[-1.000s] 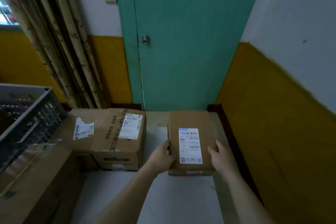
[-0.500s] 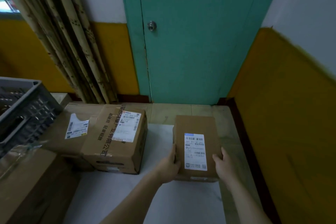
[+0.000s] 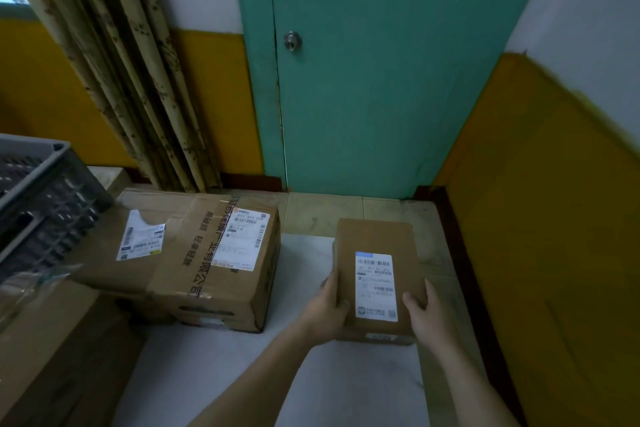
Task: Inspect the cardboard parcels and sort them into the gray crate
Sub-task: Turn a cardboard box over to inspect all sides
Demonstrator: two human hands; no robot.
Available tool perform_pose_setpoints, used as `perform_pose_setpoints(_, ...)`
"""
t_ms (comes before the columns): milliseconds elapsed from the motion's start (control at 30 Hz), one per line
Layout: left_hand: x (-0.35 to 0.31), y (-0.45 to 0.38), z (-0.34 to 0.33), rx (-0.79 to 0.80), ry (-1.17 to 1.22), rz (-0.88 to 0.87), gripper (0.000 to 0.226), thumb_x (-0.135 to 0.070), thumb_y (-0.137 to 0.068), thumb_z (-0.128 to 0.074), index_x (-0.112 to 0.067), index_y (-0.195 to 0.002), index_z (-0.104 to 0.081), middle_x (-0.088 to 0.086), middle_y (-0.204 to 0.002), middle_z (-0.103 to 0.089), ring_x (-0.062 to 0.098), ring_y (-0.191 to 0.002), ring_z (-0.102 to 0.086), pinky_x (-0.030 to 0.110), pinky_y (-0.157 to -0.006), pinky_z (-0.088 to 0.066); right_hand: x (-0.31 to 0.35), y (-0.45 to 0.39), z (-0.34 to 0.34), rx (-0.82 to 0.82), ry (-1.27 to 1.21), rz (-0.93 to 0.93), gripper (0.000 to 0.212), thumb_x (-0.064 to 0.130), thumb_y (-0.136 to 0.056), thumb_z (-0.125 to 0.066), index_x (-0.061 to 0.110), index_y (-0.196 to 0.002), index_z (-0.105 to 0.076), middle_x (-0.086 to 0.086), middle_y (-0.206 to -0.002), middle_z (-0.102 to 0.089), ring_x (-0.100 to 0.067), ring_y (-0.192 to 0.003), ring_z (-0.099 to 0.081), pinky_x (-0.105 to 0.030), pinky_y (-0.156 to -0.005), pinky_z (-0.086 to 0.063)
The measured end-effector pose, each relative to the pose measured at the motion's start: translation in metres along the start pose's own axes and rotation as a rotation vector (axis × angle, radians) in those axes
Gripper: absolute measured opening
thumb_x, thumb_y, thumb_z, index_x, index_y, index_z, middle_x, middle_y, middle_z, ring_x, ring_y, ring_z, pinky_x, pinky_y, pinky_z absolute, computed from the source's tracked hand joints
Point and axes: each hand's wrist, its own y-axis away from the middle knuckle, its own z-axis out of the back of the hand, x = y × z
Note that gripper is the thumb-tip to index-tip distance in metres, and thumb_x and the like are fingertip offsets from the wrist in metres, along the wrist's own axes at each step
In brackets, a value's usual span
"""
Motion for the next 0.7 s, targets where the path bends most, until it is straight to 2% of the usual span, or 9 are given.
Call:
perform_pose_setpoints(100, -0.001, 0.011, 0.012, -0.086, 0.005, -0.029, 0.069, -0.027, -0.105, -0.05, -0.027, -0.164, -0.016, -0.002, -0.163, -0.035, 0.021, -0.151, -0.033, 0.024, -0.106, -0.032, 0.005, 0.011, -0.002, -0.104, 0.025, -0.001, 0.071, 0.036, -0.101, -0.06, 0.018, -0.16, -0.026, -0.011, -0.159, -0.042, -0.035, -0.141, -0.047, -0.058, -0.11, -0.045)
perform_pose_setpoints(167, -0.005, 0.019, 0.023, -0.136, 0.016, -0.026, 0.067, -0.024, -0.106, -0.048, -0.022, -0.165, -0.017, 0.0, -0.167, -0.03, 0.023, -0.155, -0.028, 0.03, -0.119, -0.028, 0.013, 0.019, -0.001, -0.218, 0.05, 0.014, 0.068, 0.035, -0.1, -0.061, 0.014, -0.158, -0.032, -0.015, -0.156, -0.043, -0.038, -0.138, -0.049, -0.056, -0.106, -0.048)
perform_pose_setpoints(233, -0.006, 0.031, 0.038, -0.195, 0.044, -0.019, 0.066, -0.023, -0.107, -0.047, -0.022, -0.165, -0.018, 0.003, -0.169, -0.029, 0.024, -0.155, -0.029, 0.04, -0.124, -0.03, 0.029, 0.032, -0.005, -0.297, 0.042, 0.077, 0.061, 0.033, -0.1, -0.062, 0.012, -0.153, -0.039, -0.017, -0.151, -0.047, -0.039, -0.127, -0.056, -0.05, -0.09, -0.053)
perform_pose_setpoints(300, -0.008, 0.043, 0.051, -0.258, 0.056, -0.053, 0.062, -0.026, -0.106, -0.05, -0.022, -0.163, -0.026, 0.003, -0.164, -0.038, 0.022, -0.15, -0.037, 0.038, -0.119, -0.036, 0.043, 0.042, -0.008, -0.324, 0.026, 0.16, 0.056, 0.032, -0.1, -0.062, 0.012, -0.149, -0.044, -0.017, -0.145, -0.05, -0.033, -0.113, -0.061, -0.038, -0.074, -0.054)
perform_pose_setpoints(333, -0.011, 0.048, 0.057, -0.288, 0.06, -0.08, 0.06, -0.028, -0.106, -0.053, -0.021, -0.161, -0.031, 0.003, -0.161, -0.042, 0.02, -0.147, -0.041, 0.036, -0.115, -0.038, 0.049, 0.046, -0.009, -0.321, 0.023, 0.194, 0.054, 0.033, -0.1, -0.062, 0.013, -0.148, -0.045, -0.016, -0.145, -0.05, -0.031, -0.112, -0.06, -0.038, -0.074, -0.054)
perform_pose_setpoints(433, -0.014, 0.075, 0.08, -0.362, 0.085, -0.164, 0.053, -0.034, -0.103, -0.058, -0.018, -0.153, -0.045, -0.001, -0.151, -0.053, 0.013, -0.138, -0.049, 0.029, -0.108, -0.041, 0.073, 0.067, -0.02, -0.306, 0.091, 0.25, 0.054, 0.042, -0.1, -0.058, 0.02, -0.148, -0.046, -0.009, -0.149, -0.05, -0.033, -0.129, -0.053, -0.048, -0.095, -0.048)
perform_pose_setpoints(500, -0.014, 0.092, 0.095, -0.405, 0.1, -0.219, 0.047, -0.034, -0.104, -0.058, -0.018, -0.147, -0.052, -0.003, -0.145, -0.058, 0.011, -0.134, -0.052, 0.023, -0.104, -0.039, 0.087, 0.082, -0.03, -0.331, 0.122, 0.314, 0.05, 0.041, -0.1, -0.058, 0.021, -0.145, -0.051, -0.008, -0.146, -0.053, -0.032, -0.128, -0.054, -0.046, -0.095, -0.047)
perform_pose_setpoints(567, -0.014, 0.109, 0.11, -0.453, 0.107, -0.262, 0.039, -0.03, -0.107, -0.053, -0.018, -0.143, -0.056, -0.005, -0.14, -0.06, 0.007, -0.129, -0.053, 0.018, -0.1, -0.038, 0.1, 0.097, -0.044, -0.318, 0.032, 0.394, 0.045, 0.03, -0.099, -0.061, 0.015, -0.141, -0.055, -0.01, -0.144, -0.053, -0.031, -0.126, -0.054, -0.038, -0.095, -0.045)
perform_pose_setpoints(700, 0.012, 0.158, 0.154, -0.59, 0.141, -0.282, 0.031, -0.021, -0.109, -0.045, -0.019, -0.136, -0.061, -0.007, -0.133, -0.064, 0.008, -0.125, -0.056, 0.028, -0.105, -0.045, 0.125, 0.146, -0.091, -0.255, 0.001, 0.505, 0.042, 0.023, -0.099, -0.064, 0.008, -0.138, -0.057, -0.012, -0.143, -0.052, -0.029, -0.132, -0.05, -0.032, -0.104, -0.037)
